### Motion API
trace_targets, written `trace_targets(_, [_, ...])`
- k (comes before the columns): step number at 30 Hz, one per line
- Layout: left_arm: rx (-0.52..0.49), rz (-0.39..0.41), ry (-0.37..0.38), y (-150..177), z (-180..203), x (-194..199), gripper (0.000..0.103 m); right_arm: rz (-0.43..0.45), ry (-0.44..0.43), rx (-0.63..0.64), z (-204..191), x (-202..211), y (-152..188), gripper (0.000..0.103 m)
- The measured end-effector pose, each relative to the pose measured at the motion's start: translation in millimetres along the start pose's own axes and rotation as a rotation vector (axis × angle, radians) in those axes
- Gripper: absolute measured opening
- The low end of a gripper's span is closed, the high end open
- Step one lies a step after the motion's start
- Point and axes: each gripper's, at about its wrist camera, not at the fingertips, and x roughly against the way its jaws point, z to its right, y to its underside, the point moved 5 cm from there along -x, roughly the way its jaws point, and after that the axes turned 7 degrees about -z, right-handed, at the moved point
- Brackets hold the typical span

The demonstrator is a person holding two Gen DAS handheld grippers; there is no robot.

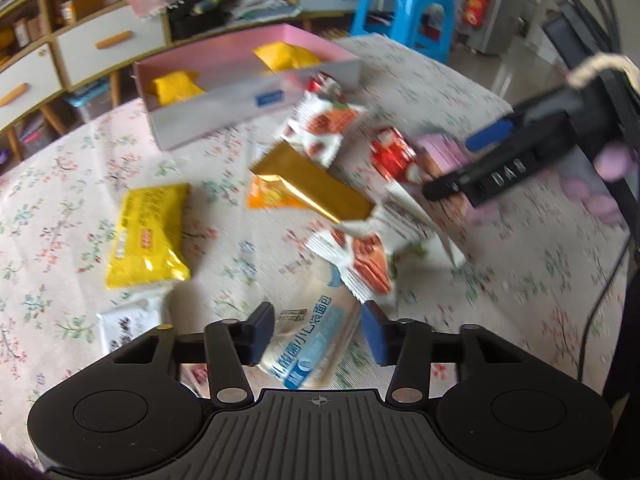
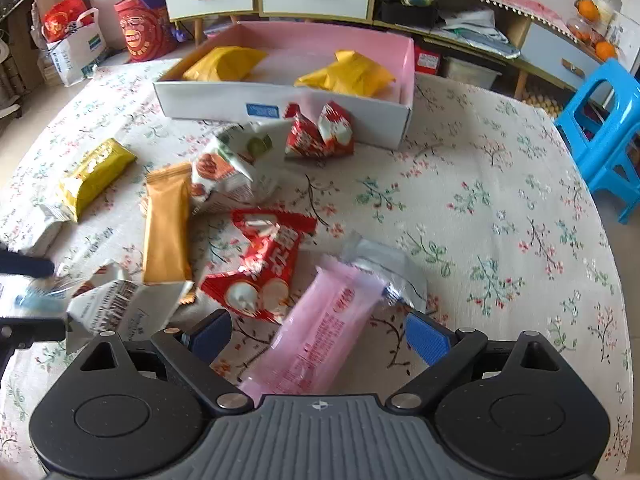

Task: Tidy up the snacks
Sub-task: 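Grasp the white-and-blue milk stick pack with the left tool while the right tool grasps the pink bar, then carry the milk stick pack in the left tool to the box while the right tool carries the pink bar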

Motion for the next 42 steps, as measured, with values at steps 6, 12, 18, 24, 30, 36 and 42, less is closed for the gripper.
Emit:
trace_targets(6, [-0.041,-0.046,-0.016,14,15,-7,0.041,-0.021,0.019,0.002,4,-5,9,0.08])
trace_targets(12, [-0.014,-0.028,-0.066,16,20,-8,0.04,-0.019,0.007,-0.019,8,-6,13,0.076])
trace_targets(18, [0.023,-0.019,-0.101,14,21,-8,0.034,-0.01,-0.015,-0.035,8,-6,14,0.067])
trace_targets(24, [0.04,-0.008,-0.132,14,21,-5,0.026,0.009,-0.02,-0.054,8,-2,14,0.047])
trace_targets(30, [0.073,0.004,-0.143,12,16,1,0.02,0.018,-0.028,-0.056,9,0,11,0.021])
trace_targets(36, [0.097,0.001,-0.155,14,12,7,0.017,0.01,-0.04,-0.081,12,3,11,0.02])
trace_targets(42, [0.12,0.017,-0.16,16,8,14,0.016,0.021,-0.063,-0.122,19,10,9,0.02])
